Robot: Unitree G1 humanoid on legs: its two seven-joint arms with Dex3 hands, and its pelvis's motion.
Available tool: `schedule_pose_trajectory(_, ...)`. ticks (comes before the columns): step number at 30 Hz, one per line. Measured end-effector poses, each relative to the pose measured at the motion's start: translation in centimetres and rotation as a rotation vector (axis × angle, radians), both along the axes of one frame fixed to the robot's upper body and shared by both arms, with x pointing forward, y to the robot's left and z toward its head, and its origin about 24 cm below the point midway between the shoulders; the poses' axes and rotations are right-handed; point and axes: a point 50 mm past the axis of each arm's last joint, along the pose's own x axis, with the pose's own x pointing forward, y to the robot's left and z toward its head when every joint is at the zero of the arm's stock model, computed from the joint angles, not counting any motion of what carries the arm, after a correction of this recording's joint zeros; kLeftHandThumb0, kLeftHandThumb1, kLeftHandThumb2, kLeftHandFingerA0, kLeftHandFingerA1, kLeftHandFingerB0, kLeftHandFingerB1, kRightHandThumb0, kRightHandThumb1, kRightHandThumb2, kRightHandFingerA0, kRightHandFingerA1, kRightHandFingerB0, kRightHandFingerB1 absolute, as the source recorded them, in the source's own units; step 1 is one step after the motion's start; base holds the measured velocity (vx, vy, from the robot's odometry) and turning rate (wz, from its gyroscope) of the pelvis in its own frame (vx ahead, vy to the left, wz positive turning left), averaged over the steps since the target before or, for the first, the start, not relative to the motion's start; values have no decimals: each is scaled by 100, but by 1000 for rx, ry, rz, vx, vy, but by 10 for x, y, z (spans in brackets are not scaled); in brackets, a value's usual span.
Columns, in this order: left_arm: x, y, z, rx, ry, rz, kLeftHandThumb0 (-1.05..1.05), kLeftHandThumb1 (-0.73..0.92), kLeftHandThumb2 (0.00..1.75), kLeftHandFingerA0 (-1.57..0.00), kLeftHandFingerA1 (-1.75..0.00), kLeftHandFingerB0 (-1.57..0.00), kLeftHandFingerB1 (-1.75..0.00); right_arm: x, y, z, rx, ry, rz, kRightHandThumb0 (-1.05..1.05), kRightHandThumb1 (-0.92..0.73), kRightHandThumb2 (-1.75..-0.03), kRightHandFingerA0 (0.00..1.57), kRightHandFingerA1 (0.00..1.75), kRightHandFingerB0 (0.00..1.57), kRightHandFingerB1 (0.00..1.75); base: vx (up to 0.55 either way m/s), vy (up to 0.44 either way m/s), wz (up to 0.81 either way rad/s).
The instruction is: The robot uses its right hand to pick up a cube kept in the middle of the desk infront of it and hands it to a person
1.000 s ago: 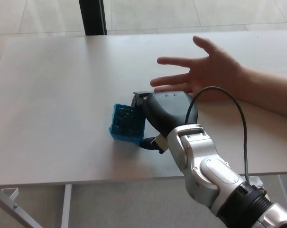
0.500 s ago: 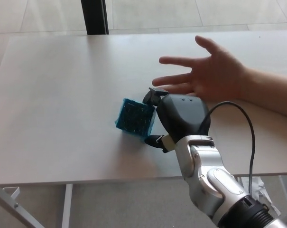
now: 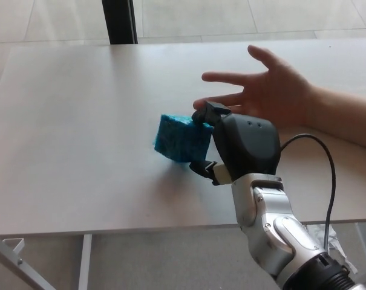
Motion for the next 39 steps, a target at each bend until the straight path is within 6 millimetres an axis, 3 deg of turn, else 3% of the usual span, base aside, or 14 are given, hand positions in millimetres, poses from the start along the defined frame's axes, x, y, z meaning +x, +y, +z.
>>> schedule_pose_trajectory(2, 0, 0, 0, -1, -1, 2, -86, 92, 71, -46, -58, -44, -39, 1, 0, 5, 7, -18, 4, -37, -66, -66, 90, 169, 89, 82, 0, 0, 0)
schedule_pose_trajectory(3, -1, 0, 0, -1, 0, 3, -83, 74, 114, -46, -64, -39, -52, 1, 0, 8, 11, -30, 7, -37, -63, -65, 91, 168, 90, 77, 0, 0, 0)
schedule_pose_trajectory(4, -2, 0, 0, -1, 0, 5, -87, 92, 72, -44, -55, -43, -38, 2, 1, 10, 15, -38, 9, -36, -63, -64, 90, 167, 90, 78, 0, 0, 0)
schedule_pose_trajectory(5, -2, 0, 0, -2, 0, 7, -82, 74, 113, -41, -61, -37, -51, 2, 1, 11, 18, -42, 11, -36, -62, -64, 90, 167, 90, 78, 0, 0, 0)
schedule_pose_trajectory(6, -3, 0, 0, -2, 0, 9, -91, 77, 92, -45, -59, -40, -45, 2, 1, 13, 24, -48, 12, -37, -61, -65, 90, 165, 90, 76, 0, 0, 0)
schedule_pose_trajectory(8, -3, 0, 0, -3, -1, 13, -92, 77, 89, -48, -57, -42, -44, 2, 1, 15, 30, -58, 14, -36, -60, -64, 90, 165, 90, 71, 0, 0, 0)
schedule_pose_trajectory(9, -4, 0, 0, -3, -2, 15, -87, 92, 73, -40, -53, -43, -37, 2, 1, 16, 33, -63, 14, -36, -60, -64, 90, 164, 90, 70, 0, 0, 0)
schedule_pose_trajectory(20, -4, 0, -1, -3, -2, 18, -89, 92, 72, -43, -57, -43, -38, 4, -6, 20, 31, -89, 12, -36, -59, -63, 89, 165, 90, 79, 0, 0, 0)
schedule_pose_trajectory(23, -4, 0, -1, -3, -3, 17, -87, 92, 71, -42, -53, -43, -39, 3, -4, 22, 37, -73, 28, -38, -66, -66, 85, 152, 85, 66, 0, 0, 0)
schedule_pose_trajectory(24, -4, 0, -1, -3, -4, 17, -87, 92, 72, -41, -53, -42, -38, 3, -3, 23, 38, -65, 38, -43, -71, -65, 81, 133, 65, 46, 0, 0, 0)
schedule_pose_trajectory(26, -3, 0, -1, -4, -5, 17, -87, 92, 72, -41, -53, -42, -38, 3, -1, 24, 39, -47, 56, -43, -71, -65, 81, 133, 65, 46, 0, 0, 0)
schedule_pose_trajectory(28, -3, 0, 0, -3, -6, 17, -89, 92, 71, -48, -57, -48, -39, 3, 0, 24, 37, -30, 71, -60, -70, -63, 73, 89, 41, 39, 0, 0, 0)
schedule_pose_trajectory(29, -3, 0, 0, -3, -7, 16, -90, 92, 71, -48, -58, -45, -38, 3, 2, 24, 33, -16, 84, -69, -74, -62, 53, 67, 34, 38, 0, 0, 0)
schedule_pose_trajectory(39, 1, -1, -1, -5, -16, 13, -86, 92, 73, -45, -53, -46, -38, -1, 22, 29, -20, 69, 187, -95, -82, -65, 22, 60, 16, 38, 0, 0, 0)
